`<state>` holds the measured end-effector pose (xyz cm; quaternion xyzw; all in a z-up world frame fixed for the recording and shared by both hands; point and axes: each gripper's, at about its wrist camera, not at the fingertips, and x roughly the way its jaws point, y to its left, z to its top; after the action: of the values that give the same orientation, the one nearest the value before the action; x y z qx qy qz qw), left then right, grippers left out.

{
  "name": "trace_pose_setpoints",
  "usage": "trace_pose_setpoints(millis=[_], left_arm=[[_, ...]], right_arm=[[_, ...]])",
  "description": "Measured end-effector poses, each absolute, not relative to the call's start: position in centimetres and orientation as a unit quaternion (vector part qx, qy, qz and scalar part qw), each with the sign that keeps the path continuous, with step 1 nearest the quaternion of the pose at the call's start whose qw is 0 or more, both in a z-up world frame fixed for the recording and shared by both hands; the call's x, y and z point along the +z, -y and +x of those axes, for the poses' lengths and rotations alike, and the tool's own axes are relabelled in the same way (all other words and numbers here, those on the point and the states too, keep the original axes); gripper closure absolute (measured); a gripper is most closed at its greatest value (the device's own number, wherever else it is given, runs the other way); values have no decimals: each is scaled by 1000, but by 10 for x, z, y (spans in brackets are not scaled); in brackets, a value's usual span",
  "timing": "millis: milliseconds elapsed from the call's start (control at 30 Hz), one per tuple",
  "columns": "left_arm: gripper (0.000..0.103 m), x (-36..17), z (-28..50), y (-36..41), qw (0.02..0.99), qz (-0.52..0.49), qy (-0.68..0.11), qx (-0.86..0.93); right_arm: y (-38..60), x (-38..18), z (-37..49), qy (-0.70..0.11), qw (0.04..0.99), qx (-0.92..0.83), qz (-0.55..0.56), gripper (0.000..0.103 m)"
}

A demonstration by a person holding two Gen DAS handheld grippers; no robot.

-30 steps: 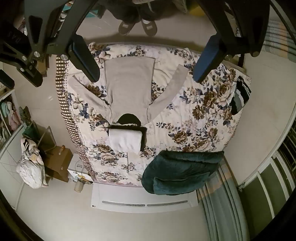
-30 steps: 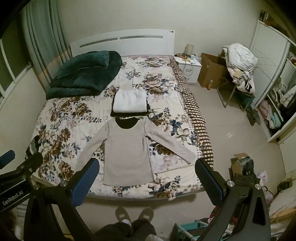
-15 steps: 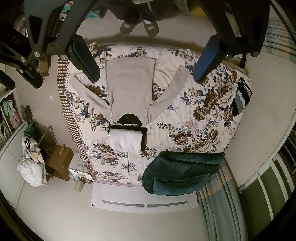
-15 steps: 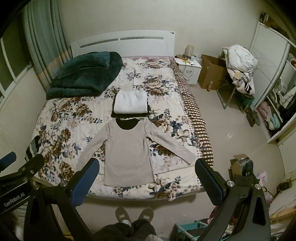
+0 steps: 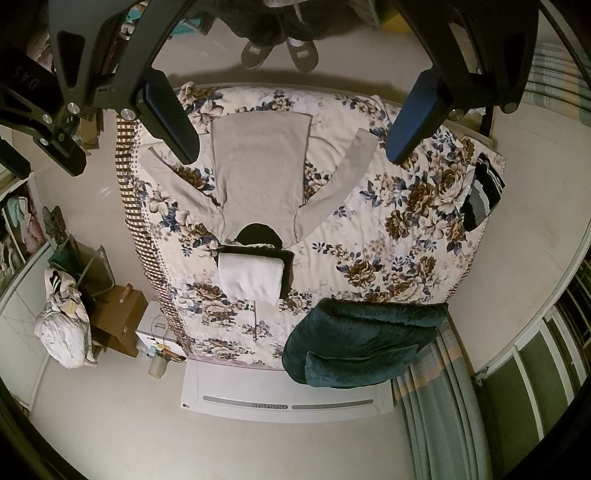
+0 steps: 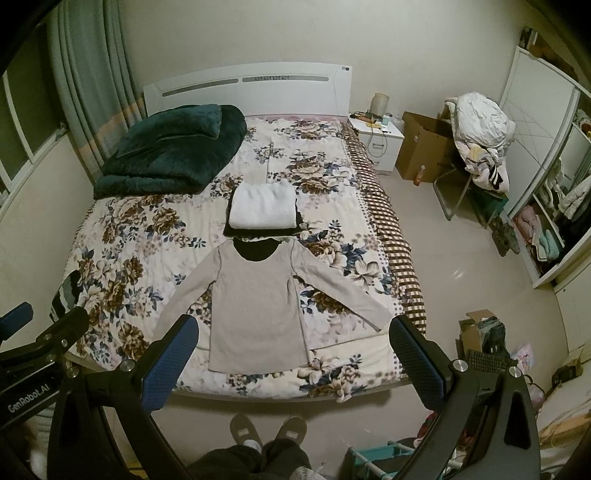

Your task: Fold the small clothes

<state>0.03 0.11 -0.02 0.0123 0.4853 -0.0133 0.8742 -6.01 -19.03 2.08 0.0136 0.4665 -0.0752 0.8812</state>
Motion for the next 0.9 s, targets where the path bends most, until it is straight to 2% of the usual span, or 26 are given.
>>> trace_pose_setpoints(millis=[900], left_arm=[[0, 0, 0, -2, 875, 8, -483, -15]], right_arm=[[189, 25, -59, -463, 883, -76, 13, 0]])
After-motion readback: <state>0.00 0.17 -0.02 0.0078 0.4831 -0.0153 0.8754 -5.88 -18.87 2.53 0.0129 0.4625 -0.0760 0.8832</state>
